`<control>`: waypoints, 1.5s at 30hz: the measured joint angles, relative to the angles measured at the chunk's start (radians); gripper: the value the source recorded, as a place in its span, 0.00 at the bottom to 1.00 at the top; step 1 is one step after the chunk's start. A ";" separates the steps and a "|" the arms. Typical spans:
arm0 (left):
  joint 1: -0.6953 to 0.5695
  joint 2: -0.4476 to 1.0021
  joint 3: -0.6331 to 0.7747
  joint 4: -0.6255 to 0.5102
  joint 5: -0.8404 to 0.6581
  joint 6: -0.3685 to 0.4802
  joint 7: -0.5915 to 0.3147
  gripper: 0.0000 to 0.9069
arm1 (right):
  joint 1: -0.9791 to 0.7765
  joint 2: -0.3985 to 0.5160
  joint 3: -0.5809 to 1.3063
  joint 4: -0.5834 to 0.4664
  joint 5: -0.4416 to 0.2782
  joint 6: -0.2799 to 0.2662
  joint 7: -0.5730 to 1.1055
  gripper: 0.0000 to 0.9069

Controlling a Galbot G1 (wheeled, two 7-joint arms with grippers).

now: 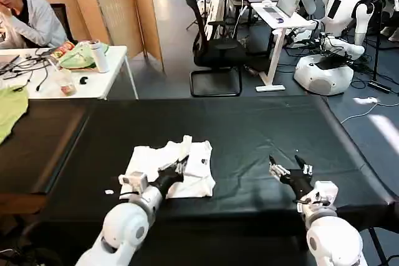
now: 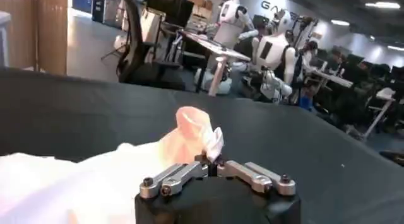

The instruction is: Fold and organize the clothes.

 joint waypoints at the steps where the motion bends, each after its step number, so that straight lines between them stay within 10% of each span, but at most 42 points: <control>1: 0.001 -0.007 0.001 0.005 0.004 0.000 0.000 0.00 | 0.004 0.000 -0.004 -0.001 -0.001 -0.001 0.000 0.97; 2: 0.001 -0.013 0.002 0.010 0.009 0.001 0.000 0.00 | 0.007 -0.001 -0.007 -0.001 -0.001 -0.003 0.000 0.97; 3: 0.000 -0.018 0.004 0.013 0.016 0.002 -0.001 0.97 | 0.010 -0.002 -0.012 -0.001 -0.001 -0.005 0.000 0.97; 19: 0.011 -0.095 -0.009 -0.001 -0.069 -0.058 0.031 0.97 | 0.050 -0.087 -0.113 -0.030 0.005 0.000 -0.046 0.97; 32: 0.122 0.038 -0.224 -0.075 0.180 -0.121 0.033 0.97 | 0.294 -0.093 -0.428 -0.171 -0.001 -0.003 -0.058 0.97; 45: 0.198 0.013 -0.355 -0.015 0.203 -0.153 0.060 0.97 | 0.422 -0.028 -0.540 -0.333 -0.205 -0.136 -0.050 0.97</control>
